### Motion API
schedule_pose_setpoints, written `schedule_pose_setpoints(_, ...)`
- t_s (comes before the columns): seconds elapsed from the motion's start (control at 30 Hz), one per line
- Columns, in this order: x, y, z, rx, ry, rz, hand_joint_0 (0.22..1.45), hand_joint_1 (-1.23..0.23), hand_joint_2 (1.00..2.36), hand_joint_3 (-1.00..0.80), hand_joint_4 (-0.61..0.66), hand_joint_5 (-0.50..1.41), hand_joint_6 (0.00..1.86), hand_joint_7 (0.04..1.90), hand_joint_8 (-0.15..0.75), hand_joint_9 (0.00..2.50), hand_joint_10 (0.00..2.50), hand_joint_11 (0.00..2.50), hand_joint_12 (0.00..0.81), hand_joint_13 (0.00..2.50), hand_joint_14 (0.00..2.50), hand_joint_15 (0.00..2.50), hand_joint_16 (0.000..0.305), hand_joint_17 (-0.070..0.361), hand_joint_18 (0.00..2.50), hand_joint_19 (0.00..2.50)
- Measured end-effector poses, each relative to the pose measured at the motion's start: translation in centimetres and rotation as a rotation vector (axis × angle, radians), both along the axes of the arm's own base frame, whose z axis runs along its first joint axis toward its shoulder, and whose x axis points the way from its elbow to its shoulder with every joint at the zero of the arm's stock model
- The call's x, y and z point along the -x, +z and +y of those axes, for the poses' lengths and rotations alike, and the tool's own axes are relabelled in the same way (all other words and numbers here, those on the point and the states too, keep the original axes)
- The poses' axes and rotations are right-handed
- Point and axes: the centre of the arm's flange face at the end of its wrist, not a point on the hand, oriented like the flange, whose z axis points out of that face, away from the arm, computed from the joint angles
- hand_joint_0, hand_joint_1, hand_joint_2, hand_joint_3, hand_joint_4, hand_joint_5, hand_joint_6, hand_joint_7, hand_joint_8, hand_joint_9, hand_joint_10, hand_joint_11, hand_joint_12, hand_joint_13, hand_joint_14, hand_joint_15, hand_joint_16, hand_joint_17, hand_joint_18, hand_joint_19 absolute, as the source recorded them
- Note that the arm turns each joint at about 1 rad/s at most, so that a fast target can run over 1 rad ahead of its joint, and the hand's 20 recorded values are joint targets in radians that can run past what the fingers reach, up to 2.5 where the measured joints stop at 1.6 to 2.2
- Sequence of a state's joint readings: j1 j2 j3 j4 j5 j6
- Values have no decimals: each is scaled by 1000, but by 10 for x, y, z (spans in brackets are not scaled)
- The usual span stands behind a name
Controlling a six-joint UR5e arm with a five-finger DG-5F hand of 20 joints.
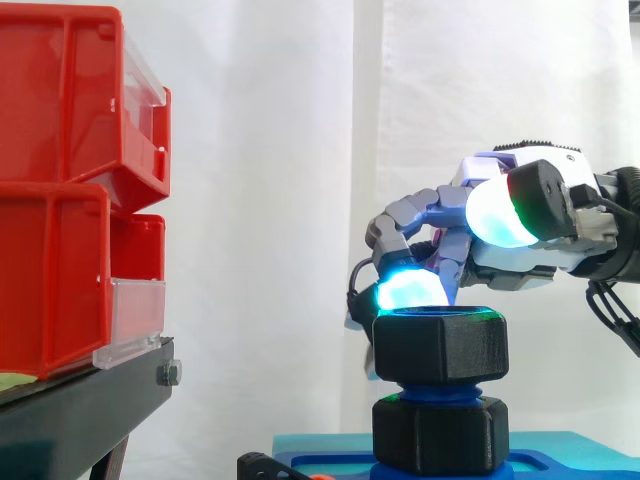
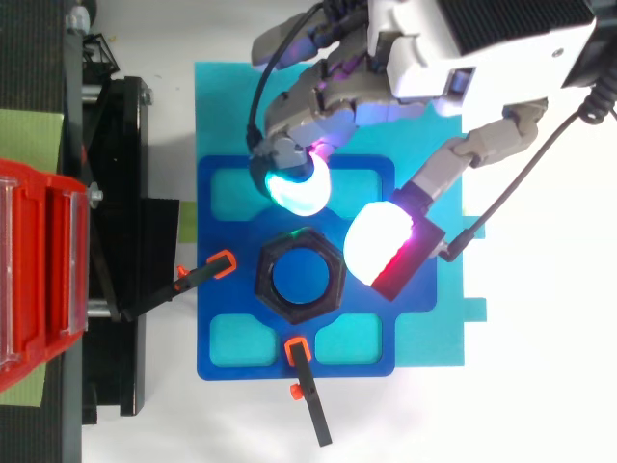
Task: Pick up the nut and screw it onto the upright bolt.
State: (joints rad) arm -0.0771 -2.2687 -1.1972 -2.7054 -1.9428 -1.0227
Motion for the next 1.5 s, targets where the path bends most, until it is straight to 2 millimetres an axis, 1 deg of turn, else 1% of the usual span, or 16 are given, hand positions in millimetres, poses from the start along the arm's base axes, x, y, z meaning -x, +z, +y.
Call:
schedule_pose_setpoints(0.03, 0, 0, -2, 0, 0, 0, 505, -334, 1000, -500, 85, 57, 669, 1149, 206, 1455, 1, 0, 158, 1116, 0, 8, 6, 13, 765, 0)
schedule_pose_setpoints(0.1, 1, 0, -5, 1, -1, -1, 506, -343, 1000, -500, 85, 61, 668, 1153, 191, 1561, 0, 8, 149, 1170, 1, 17, 4, 9, 843, 0)
schedule_pose_setpoints(0.2, 2, 0, -8, 2, -4, -2, 506, -346, 1000, -500, 77, 60, 660, 1179, 184, 1611, 0, 63, 153, 1192, 0, 19, 4, 9, 857, 0)
schedule_pose_setpoints(0.27, 2, 1, -10, 1, -5, -3, 504, -343, 1000, -500, 111, 55, 582, 1330, 213, 1558, 3, 99, 170, 1118, 0, 10, 7, 15, 775, 0)
schedule_pose_setpoints(0.3, 2, 1, -10, 1, -6, -3, 499, -334, 1000, -500, 157, 39, 501, 1453, 234, 1475, 3, 108, 185, 1048, 0, 4, 10, 23, 702, 0)
schedule_pose_setpoints(0.33, 3, 1, -11, 1, -6, -5, 494, -326, 1000, -500, 191, -8, 504, 1307, 239, 1366, 3, 97, 206, 934, 0, 0, 15, 33, 584, 0)
schedule_pose_setpoints(0.4, 2, 2, -11, 1, -4, -9, 488, -321, 1000, -500, 228, -52, 504, 1152, 242, 1234, 3, 63, 237, 837, 0, 0, 20, 46, 495, 0)
schedule_pose_setpoints(0.43, 2, 3, -11, 1, -1, -15, 480, -315, 1000, -500, 240, -89, 504, 1038, 238, 1071, 0, 0, 256, 740, 0, 0, 24, 53, 407, 0)
schedule_pose_setpoints(0.47, 1, 4, -11, 2, 1, -20, 479, -316, 1000, -500, 238, -95, 504, 1018, 237, 1036, 0, 0, 259, 729, 0, 0, 24, 55, 367, 0)
schedule_pose_setpoints(0.5, 1, 5, -11, 2, 4, -26, 473, -320, 1000, -500, 206, -128, 503, 882, 228, 877, 0, 0, 275, 634, 0, 0, 27, 61, 272, 0)
schedule_pose_setpoints(0.63, -2, 11, -9, 4, 18, -46, 461, -316, 1000, -500, 129, -183, 502, 674, 213, 604, 0, 0, 286, 467, 0, 0, 30, 67, 101, 0)
schedule_pose_setpoints(0.73, -5, 15, -6, 6, 27, -57, 456, -307, 1000, -500, 104, -198, 501, 617, 201, 488, 0, 0, 292, 369, 0, 0, 32, 71, 9, 0)
schedule_pose_setpoints(0.97, -8, 16, 6, 5, 41, -61, 447, -289, 1000, -500, 66, -214, 501, 566, 178, 324, 0, 0, 301, 239, 0, 0, 35, 79, 0, 0)
schedule_pose_setpoints(1.1, -9, 14, 16, 2, 46, -45, 444, -265, 1000, -500, 29, -237, 500, 534, 139, 127, 0, 0, 300, 0, 0, 0, 38, 86, 0, 0)
schedule_pose_setpoints(1.2, -10, 11, 25, -1, 50, -33, 443, -238, 1000, -500, 5, -251, 500, 531, 121, 0, 0, 0, 298, 0, 0, 0, 40, 91, 0, 0)
schedule_pose_setpoints(1.5, -9, 5, 36, -5, 50, 0, 435, -186, 1000, -500, -2, -279, 500, 500, 100, 0, 0, 0, 299, 0, 0, 0, 46, 103, 0, 0)
